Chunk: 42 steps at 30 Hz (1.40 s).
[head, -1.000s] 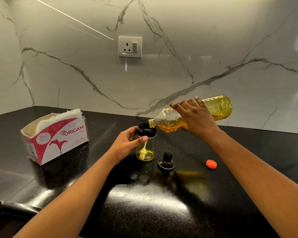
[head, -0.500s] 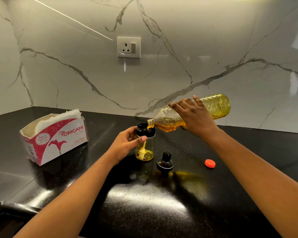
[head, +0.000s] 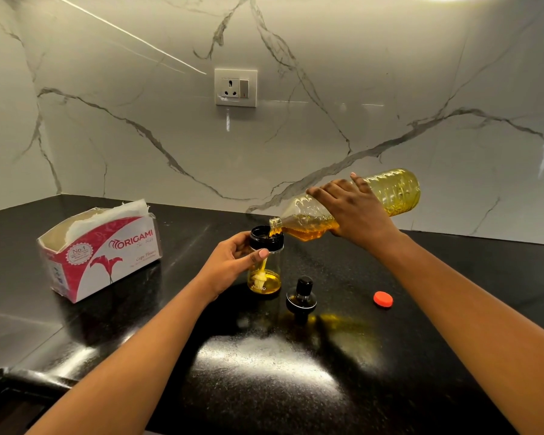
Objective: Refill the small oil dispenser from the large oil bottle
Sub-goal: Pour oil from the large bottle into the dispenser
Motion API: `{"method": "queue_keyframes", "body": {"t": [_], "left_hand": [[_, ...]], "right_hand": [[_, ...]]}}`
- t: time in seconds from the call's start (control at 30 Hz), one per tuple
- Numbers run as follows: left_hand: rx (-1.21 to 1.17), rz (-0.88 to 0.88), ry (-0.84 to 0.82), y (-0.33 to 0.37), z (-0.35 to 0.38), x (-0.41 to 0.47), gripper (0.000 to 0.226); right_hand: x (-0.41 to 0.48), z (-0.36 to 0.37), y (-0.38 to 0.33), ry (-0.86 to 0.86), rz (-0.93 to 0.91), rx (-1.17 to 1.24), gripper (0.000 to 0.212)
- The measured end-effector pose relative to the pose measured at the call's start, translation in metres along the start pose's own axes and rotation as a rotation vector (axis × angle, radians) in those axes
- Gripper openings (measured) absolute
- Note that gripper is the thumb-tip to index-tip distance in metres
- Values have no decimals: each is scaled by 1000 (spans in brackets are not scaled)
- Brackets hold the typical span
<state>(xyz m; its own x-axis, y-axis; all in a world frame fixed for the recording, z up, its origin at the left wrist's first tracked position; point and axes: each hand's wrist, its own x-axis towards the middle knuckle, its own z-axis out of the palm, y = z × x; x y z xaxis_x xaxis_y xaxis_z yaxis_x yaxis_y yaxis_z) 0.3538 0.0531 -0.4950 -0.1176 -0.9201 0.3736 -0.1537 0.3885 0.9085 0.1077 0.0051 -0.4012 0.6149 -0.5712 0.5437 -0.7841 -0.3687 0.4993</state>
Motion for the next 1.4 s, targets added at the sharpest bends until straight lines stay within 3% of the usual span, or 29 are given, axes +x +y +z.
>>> {"method": "queue_keyframes", "body": {"t": [1.0,1.17,1.33,1.4], "left_hand": [[19,1,-8,-3,-1,2,40],[8,2,-14,-3,-2,1,52],[-6,6,-11,-4,-2,2,50],[-11,14,-13,-4,-1,2,64]], "right_hand": [[4,-6,2,-59,-16,-44,81],[3,-7,1,-59,-14,-44,79],[4,-9,1,-75,-18,-45,80],[3,-9,1,-74,-20,-47,79]]}}
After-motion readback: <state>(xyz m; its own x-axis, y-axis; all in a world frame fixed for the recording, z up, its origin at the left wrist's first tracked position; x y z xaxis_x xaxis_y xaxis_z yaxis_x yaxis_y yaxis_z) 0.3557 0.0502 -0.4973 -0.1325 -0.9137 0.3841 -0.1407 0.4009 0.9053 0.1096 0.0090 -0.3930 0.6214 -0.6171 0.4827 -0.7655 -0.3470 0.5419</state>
